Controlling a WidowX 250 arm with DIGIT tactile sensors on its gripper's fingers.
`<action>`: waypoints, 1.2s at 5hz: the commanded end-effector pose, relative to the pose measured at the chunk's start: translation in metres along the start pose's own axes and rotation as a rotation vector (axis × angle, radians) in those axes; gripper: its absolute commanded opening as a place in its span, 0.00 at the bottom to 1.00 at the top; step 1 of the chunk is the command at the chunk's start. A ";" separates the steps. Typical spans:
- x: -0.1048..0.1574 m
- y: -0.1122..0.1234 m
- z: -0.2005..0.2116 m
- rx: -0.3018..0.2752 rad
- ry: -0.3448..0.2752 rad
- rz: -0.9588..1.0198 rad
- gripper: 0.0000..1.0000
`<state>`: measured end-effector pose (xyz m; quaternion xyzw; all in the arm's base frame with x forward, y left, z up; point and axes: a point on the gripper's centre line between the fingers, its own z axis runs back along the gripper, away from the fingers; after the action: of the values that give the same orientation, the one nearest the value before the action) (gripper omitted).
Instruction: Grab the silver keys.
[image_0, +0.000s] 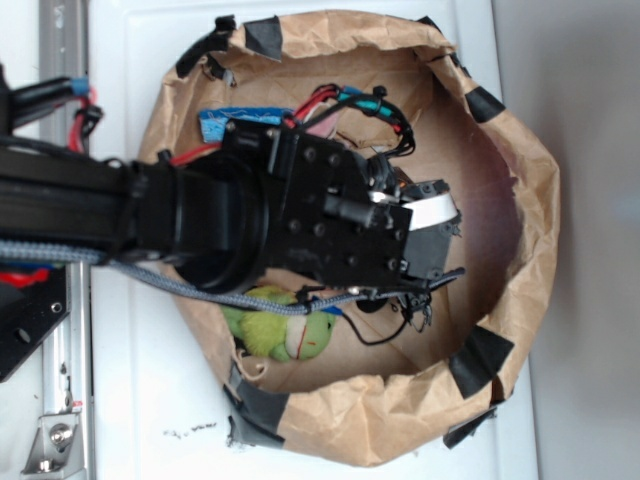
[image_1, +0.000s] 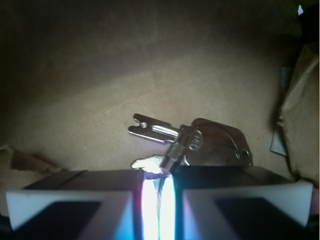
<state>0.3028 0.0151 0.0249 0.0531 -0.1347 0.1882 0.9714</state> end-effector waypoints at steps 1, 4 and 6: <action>0.014 -0.003 0.022 -0.044 -0.006 -0.023 0.00; -0.003 0.028 0.145 -0.505 0.117 -0.273 0.00; 0.012 0.017 0.110 -0.341 0.159 -0.184 0.00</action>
<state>0.2717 0.0169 0.1179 -0.1132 -0.0530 0.0848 0.9885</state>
